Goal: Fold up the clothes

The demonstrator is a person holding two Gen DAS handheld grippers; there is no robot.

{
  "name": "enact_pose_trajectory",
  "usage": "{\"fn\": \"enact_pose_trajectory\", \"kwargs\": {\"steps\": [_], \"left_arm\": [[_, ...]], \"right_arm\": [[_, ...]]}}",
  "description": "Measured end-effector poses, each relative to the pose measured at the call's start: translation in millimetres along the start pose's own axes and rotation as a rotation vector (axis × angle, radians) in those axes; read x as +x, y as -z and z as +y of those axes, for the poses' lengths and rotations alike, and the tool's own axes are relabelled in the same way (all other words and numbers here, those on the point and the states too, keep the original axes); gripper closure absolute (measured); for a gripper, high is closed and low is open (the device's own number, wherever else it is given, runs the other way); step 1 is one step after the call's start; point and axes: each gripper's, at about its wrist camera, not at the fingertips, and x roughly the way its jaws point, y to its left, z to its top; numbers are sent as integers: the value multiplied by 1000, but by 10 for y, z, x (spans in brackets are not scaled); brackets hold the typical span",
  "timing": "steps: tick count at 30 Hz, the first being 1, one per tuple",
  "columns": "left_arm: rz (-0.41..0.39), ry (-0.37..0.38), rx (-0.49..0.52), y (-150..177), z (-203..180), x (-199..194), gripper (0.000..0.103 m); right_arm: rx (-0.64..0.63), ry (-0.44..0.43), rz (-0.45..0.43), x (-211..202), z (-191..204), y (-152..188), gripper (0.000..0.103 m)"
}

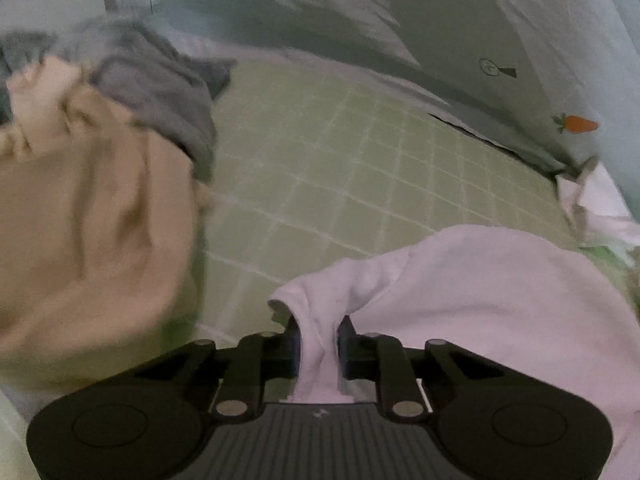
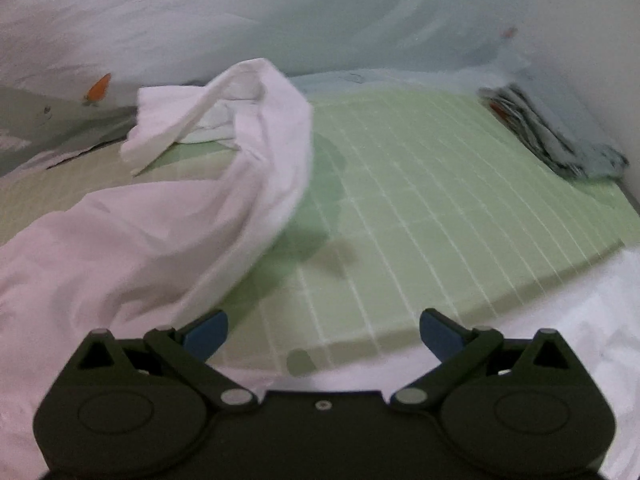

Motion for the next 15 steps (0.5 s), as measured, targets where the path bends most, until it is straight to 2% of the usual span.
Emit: {"fn": "enact_pose_trajectory", "kwargs": {"steps": [4,8,12,15], "left_arm": [[-13,-66,-31,-126,199,88,83],[-6,-82,-19,-156,250,146,78],[4,-85,-33,-151,266,157,70],[12,-87,-44,-146,278,165,70]], "right_arm": [[-68,-6,-25,98,214,-150,0],[-194,7,-79,276,390,-386,0],[-360,31,-181,540,602,-791,0],[-513,60,-249,794,823,-1137,0]]}}
